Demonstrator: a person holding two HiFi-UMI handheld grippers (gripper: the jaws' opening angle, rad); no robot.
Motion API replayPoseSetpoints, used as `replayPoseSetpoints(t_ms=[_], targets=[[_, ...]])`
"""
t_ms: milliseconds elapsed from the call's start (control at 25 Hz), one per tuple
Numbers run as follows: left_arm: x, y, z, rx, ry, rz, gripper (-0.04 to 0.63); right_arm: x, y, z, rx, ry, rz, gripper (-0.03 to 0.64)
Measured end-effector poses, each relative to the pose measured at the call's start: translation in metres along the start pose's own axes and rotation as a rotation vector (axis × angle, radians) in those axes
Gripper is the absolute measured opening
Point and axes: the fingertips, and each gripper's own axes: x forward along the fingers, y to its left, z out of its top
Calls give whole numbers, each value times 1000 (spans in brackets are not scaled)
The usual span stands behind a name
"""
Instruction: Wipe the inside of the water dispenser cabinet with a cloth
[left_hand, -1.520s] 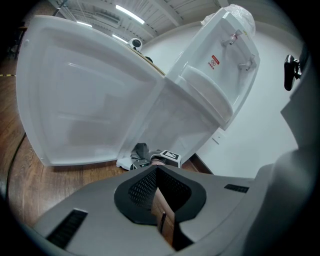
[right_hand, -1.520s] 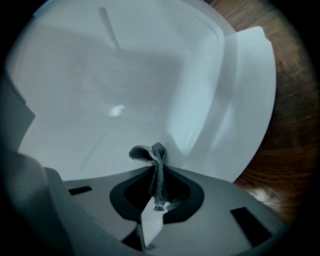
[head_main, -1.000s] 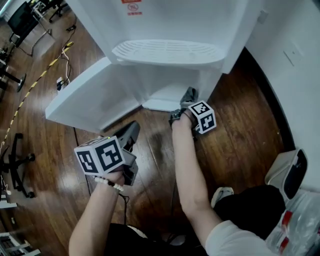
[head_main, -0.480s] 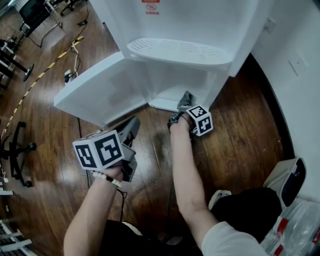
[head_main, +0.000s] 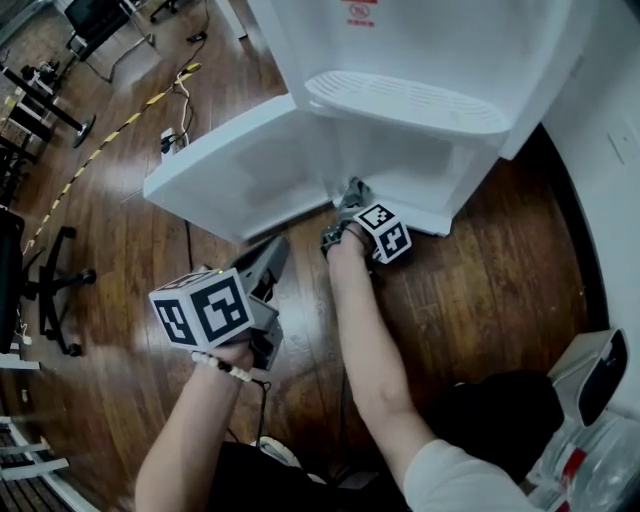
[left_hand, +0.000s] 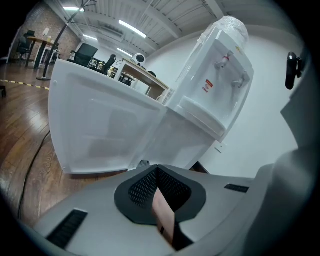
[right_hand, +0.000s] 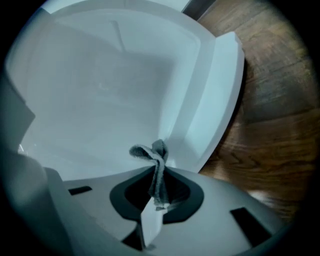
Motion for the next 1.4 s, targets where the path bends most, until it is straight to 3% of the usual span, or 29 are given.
replayPoseSetpoints(t_ms=[240,360,480,560,640,720,800,880,1040,1120,1240,1400], targets=[[-4,15,15,-18,-36,-9,-8,-14,30,-9,-72,34,131,41],[0,25,17,63,-19,39,-8,-48,60,-24,-174,93,255,41],[-3,40,21,164,14,130,-8,-86,93,-53,-351,149,327,40],[-9,45,29,166,18,147,-8,-104,110,-66,-521,183,291,40],[-22,33,40,134,17,109,-8,-124,119,-77,-695,232,206,40],[-35,13,55,182,18,78,-8,-151,130,-80,-809,261,116,40],[-50,11,62,236,35,105,-8,-176,152,-82,-906,273,51,40],[-68,26,69,188,22,150,-8,-193,190,-92,-1004,309,45,40],[-121,23,117,92,20,205,-8,-228,291,-115,-1090,433,102,40],[-158,-2,161,59,5,208,-9,-246,345,-127,-1151,468,109,40],[-212,-57,219,3,-22,184,-9,-286,430,-141,-1140,512,152,40],[-276,-132,280,29,-22,141,-9,-347,556,-130,-1123,432,258,38]])
